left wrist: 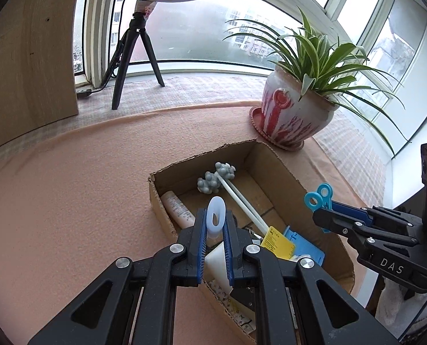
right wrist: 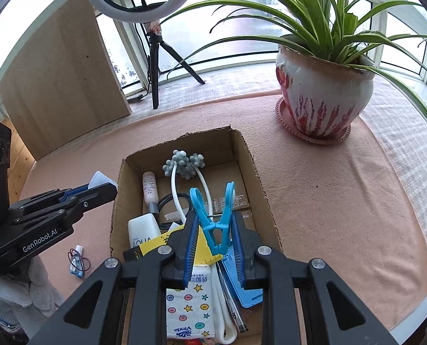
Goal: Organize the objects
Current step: 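Carry the clothespin and white cap over the box and open both grippers, then withdraw both tools and move the left gripper to the blue mouthwash bottle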
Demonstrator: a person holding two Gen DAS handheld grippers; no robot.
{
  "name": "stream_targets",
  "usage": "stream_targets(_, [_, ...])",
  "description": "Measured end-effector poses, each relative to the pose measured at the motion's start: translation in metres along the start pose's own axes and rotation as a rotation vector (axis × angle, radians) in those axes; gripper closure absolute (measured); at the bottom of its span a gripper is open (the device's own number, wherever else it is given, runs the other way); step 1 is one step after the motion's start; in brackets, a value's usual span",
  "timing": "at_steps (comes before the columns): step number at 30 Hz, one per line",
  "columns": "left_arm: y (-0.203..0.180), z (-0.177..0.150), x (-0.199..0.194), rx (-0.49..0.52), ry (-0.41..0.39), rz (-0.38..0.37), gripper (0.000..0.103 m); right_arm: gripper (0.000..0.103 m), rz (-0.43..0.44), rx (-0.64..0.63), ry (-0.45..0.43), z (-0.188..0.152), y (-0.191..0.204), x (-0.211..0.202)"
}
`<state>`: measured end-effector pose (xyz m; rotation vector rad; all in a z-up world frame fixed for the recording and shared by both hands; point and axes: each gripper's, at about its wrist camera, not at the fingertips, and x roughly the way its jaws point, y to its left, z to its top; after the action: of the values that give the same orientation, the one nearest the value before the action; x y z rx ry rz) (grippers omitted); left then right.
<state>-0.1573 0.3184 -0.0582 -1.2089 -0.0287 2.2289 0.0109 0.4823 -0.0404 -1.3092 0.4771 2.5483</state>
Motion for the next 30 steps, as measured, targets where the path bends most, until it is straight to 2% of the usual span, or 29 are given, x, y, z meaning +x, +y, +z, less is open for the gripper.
stream_targets(3, [-0.009,0.005,0.006,0.009,-0.002,-0.013,0.089,0.081,0.017,0.000,0.000,0.002,-0.006,0.000])
stream_targets(4, [-0.010,0.006,0.007,0.006,-0.002,-0.013,0.073,0.080,0.026,-0.002,-0.002,0.002,-0.007,-0.001])
stream_targets(5, [-0.011,0.007,0.008,-0.001,-0.004,-0.009,0.044,0.078,0.033,-0.004,-0.003,0.003,-0.008,-0.002])
stream_targets(6, [-0.010,0.007,0.008,-0.009,-0.013,-0.001,0.031,0.066,0.032,-0.006,-0.004,0.003,-0.009,-0.002])
stream_targets(7, [-0.009,0.007,0.006,-0.016,-0.028,0.002,0.023,0.050,0.024,-0.006,-0.015,0.003,-0.009,-0.004])
stream_targets(9, [-0.007,0.008,0.005,-0.018,-0.031,0.011,0.022,0.038,0.012,-0.007,-0.045,0.003,-0.010,-0.008])
stream_targets(10, [-0.005,0.008,0.005,-0.020,-0.029,0.017,0.022,0.037,0.013,-0.008,-0.051,0.003,-0.011,-0.010])
stream_targets(19, [0.025,-0.002,-0.016,-0.054,-0.030,0.048,0.022,0.037,0.042,0.027,-0.037,0.002,-0.007,-0.008])
stream_targets(30, [0.129,-0.052,-0.072,-0.193,0.001,0.145,0.023,0.037,0.145,0.035,-0.038,-0.005,0.032,-0.015])
